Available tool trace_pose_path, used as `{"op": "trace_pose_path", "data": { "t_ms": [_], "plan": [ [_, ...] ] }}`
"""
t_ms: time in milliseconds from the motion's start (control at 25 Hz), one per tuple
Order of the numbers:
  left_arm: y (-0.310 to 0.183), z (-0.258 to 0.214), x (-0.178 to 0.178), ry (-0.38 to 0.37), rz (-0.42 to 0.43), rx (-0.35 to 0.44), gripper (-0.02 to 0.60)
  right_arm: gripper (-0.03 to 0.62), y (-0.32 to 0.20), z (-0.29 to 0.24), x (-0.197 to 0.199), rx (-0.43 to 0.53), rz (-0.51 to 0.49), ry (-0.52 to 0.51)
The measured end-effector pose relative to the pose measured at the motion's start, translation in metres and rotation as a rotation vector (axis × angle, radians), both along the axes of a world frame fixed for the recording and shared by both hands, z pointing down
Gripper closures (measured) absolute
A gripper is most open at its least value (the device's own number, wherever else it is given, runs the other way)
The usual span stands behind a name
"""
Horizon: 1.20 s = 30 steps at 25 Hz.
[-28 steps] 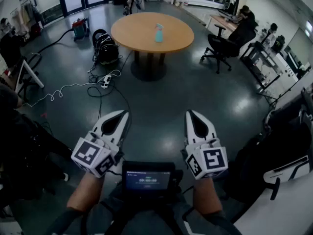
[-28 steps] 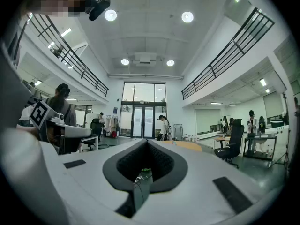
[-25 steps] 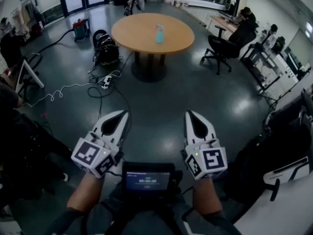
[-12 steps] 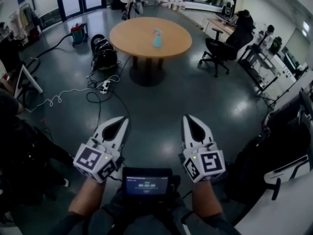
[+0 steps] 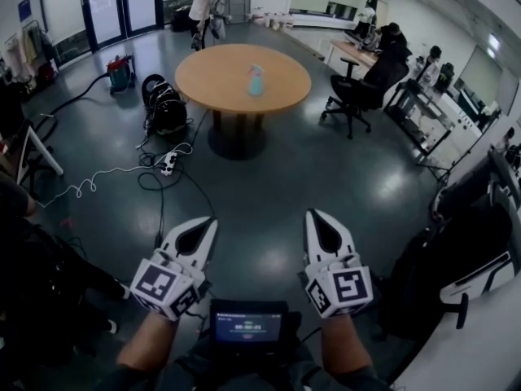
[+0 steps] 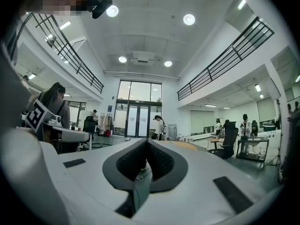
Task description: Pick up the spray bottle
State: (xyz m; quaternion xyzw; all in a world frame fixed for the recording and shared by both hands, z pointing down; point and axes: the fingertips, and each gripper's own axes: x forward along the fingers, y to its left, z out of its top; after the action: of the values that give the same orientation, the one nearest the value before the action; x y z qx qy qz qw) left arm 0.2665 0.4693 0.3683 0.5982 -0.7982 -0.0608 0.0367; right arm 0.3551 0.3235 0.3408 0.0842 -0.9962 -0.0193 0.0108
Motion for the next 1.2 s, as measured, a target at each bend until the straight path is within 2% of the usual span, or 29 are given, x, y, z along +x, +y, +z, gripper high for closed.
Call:
{"op": "trace_pose_path", "data": {
  "t_ms": [200, 440, 840, 1200],
  "plan": [
    [0.001, 0.000, -0.012, 0.003, 0.024, 0.017, 0.580, 0.583, 0.003, 0.004, -0.006, 0.001, 0.021, 0.017],
    [-0.012, 0.000, -0.036, 0.010, -0.002, 0.024, 0.580, 0.583, -0.009, 0.008, -0.031, 0.001, -0.012, 0.000],
    [-0.080, -0.009, -0.065, 0.015, -0.095, 0.011, 0.580, 0.583, -0.080, 0.001, -0.072, -0.011, -0.094, -0.053],
    [-0.141, -0.009, -0.089, 0.033, -0.160, 0.033, 0.580, 0.583, -0.144, 0.002, -0.101, -0.022, -0.175, -0.061]
  ]
}}
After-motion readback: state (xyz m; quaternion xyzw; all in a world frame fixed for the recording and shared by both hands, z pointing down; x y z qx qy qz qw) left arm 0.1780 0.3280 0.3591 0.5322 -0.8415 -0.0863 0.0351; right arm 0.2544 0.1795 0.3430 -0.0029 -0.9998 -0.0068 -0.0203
